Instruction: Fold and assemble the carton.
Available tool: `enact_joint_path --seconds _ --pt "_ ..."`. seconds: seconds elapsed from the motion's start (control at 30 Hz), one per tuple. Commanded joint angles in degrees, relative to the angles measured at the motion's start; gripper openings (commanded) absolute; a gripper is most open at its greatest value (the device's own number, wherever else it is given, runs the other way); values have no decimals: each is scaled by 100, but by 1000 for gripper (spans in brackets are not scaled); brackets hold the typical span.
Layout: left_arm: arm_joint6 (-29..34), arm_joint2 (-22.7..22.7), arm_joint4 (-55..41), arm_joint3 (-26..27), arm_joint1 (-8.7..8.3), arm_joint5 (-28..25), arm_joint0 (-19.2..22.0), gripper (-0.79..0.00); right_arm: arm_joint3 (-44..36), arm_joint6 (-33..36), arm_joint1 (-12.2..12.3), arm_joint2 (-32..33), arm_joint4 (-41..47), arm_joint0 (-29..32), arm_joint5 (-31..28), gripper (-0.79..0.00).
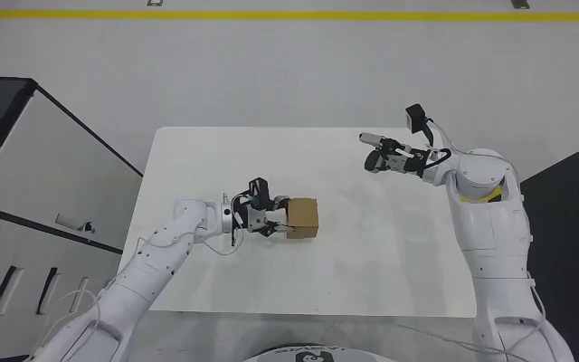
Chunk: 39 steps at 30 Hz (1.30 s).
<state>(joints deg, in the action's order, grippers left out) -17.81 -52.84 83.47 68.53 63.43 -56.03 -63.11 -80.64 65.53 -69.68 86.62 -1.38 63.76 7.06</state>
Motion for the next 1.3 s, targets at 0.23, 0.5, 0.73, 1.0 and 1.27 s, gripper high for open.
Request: enact_joint_path --seconds 0.23,0.5,0.73,1.0,1.27 --pt "71 -12 70 31 0 209 -24 -785 0 0 0 0 0 0 0 0" --pt "-933 261 914 -159 -1 233 131 -785 0 0 0 0 0 0 0 0" --pt "-2307 693 1818 -818 30 291 540 -785 0 0 0 0 0 0 0 0" --pt "-3043 1016 2216 -1312 101 511 815 -785 0 0 0 0 0 0 0 0" --pt "-2920 1000 2069 -1306 111 640 724 -785 0 0 0 0 0 0 0 0"
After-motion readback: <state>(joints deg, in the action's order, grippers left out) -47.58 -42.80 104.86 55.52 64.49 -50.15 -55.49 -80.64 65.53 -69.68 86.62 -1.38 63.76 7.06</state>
